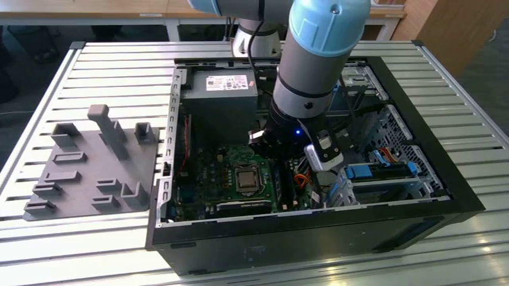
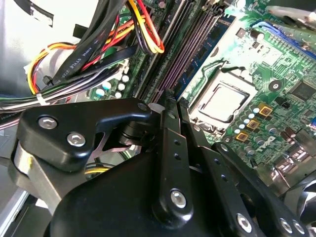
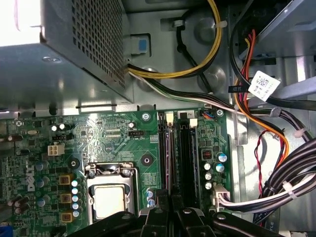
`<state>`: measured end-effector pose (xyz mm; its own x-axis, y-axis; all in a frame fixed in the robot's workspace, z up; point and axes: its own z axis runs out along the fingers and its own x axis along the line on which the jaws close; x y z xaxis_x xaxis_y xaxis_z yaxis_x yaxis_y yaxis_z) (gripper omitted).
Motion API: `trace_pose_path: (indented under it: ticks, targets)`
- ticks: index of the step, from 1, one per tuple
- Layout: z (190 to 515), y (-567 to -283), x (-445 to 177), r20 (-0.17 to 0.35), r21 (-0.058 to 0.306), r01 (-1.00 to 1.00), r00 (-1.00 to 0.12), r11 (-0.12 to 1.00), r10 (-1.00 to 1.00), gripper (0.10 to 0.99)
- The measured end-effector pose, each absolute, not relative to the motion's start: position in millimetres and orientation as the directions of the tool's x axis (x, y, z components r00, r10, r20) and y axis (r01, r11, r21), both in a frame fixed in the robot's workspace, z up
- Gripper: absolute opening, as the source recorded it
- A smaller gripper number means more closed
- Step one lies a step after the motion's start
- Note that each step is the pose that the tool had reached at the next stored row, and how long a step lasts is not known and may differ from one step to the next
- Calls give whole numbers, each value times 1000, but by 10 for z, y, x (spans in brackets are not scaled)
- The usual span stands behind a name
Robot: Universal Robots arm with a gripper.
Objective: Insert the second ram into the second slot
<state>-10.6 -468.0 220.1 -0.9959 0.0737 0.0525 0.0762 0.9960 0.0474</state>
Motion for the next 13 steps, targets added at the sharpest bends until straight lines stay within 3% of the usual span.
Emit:
trace_pose_path:
  ticks: [13]
  targets:
    - [2185,-4679,-70,52,46,78,-996,996,75,137]
